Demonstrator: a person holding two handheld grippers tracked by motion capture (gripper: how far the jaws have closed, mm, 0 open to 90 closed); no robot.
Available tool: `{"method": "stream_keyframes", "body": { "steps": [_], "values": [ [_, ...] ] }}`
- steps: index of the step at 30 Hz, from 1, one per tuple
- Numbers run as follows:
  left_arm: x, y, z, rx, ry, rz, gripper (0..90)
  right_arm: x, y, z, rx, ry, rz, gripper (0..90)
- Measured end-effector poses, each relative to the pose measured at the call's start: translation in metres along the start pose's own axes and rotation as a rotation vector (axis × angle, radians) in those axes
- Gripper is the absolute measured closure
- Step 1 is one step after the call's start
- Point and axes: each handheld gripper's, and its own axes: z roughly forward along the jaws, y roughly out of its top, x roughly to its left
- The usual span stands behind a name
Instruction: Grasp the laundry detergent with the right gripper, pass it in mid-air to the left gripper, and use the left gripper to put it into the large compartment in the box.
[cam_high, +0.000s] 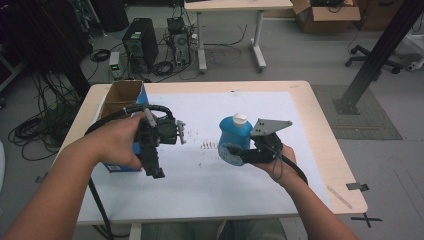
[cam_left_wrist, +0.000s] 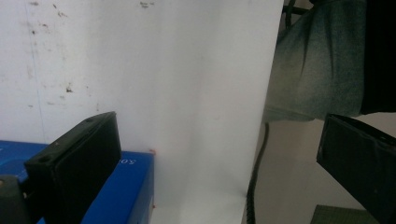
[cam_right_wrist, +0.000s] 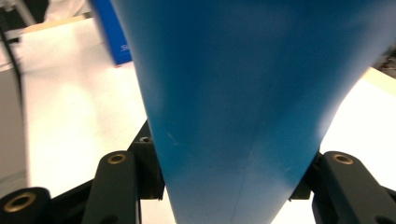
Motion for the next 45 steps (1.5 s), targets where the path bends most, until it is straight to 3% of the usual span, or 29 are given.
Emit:
{"method": "stream_keyframes", "body": {
  "steps": [4,9,22,32,45],
  "values": [
    [-0.001,0.005,-0.003,0.001,0.001,0.010,0.3,0.002,0.005,-0.008,0.016,0.061,-0.027,46.2],
    [-0.001,0.010,-0.006,-0.001,0.001,0.017,0.2,0.004,0.007,-0.012,0.037,0.102,-0.070,46.2],
    [-0.002,0.026,-0.010,-0.001,0.001,0.036,0.2,0.011,0.000,0.001,0.061,0.260,-0.179,46.3],
    [-0.004,0.034,-0.010,-0.005,-0.002,0.051,0.2,0.015,-0.009,0.016,0.026,0.371,-0.210,46.2],
    [-0.005,0.039,-0.010,-0.008,-0.007,0.061,0.2,0.024,-0.005,0.031,-0.009,0.446,-0.246,46.0]
  ]
}}
